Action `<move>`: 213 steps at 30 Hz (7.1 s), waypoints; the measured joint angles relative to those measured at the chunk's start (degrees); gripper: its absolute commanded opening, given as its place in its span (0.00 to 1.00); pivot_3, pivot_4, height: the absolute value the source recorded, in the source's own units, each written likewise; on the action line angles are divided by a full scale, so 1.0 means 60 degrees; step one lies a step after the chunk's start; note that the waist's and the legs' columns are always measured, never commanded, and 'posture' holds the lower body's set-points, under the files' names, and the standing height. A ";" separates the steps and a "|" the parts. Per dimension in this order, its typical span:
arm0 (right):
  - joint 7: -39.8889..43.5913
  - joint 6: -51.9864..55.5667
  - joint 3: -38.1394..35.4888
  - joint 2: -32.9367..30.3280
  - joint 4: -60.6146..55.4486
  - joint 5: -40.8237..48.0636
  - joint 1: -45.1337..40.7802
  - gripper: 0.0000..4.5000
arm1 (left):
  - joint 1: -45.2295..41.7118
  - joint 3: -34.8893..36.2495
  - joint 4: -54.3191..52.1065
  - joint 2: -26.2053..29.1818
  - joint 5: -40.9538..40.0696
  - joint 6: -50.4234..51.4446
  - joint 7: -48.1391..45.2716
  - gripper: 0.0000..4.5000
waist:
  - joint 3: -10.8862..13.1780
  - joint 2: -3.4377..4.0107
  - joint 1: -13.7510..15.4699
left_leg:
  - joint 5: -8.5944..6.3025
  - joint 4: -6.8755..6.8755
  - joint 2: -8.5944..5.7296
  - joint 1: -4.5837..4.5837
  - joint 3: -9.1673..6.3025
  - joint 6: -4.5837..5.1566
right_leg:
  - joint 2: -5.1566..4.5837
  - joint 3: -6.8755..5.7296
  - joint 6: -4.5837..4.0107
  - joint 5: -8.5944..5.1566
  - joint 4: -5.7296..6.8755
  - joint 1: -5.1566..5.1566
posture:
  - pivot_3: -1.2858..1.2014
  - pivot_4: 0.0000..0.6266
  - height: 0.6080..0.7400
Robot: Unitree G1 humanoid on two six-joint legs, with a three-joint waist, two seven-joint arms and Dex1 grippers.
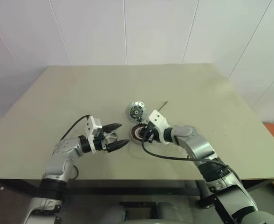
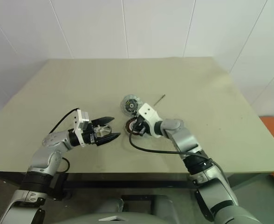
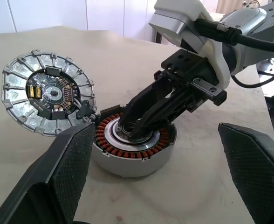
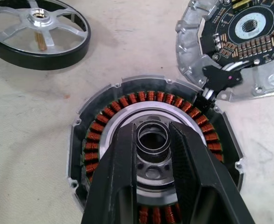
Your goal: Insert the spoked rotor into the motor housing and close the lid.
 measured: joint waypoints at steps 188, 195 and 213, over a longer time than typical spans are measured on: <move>0.0129 0.0365 -0.0233 -0.0110 -0.0256 0.0176 0.0085 0.15 | -0.0001 -0.0068 0.0468 -0.0063 0.0162 -0.0182 -0.0047 1.00 | 0.0002 0.0002 0.0019 | 0.0000 -0.0078 0.0001 -0.0001 0.0000 -0.0001 | -0.0008 -0.0002 0.0002 -0.0009 -0.0043 -0.0019 | 0.52 0.00 1.00; 0.0138 0.0365 -0.0231 -0.0106 -0.0256 0.0172 0.0081 0.15 | -0.0001 -0.0068 0.0510 -0.0063 0.0162 -0.0182 -0.0043 1.00 | 0.0002 0.0002 0.0018 | 0.0000 -0.0078 0.0001 -0.0001 0.0000 -0.0001 | -0.0008 -0.0002 0.0006 -0.0006 -0.0043 -0.0020 | 0.52 0.00 1.00; 0.0392 0.0672 -0.0241 0.0097 -0.0350 0.0476 0.0108 0.15 | 0.0000 -0.0070 0.0544 -0.0074 0.0172 -0.0186 -0.0037 1.00 | 0.0004 0.0004 0.0019 | 0.0000 -0.0080 0.0002 -0.0003 0.0000 -0.0001 | -0.0007 -0.0002 0.0013 -0.0002 -0.0042 -0.0024 | 0.52 0.00 1.00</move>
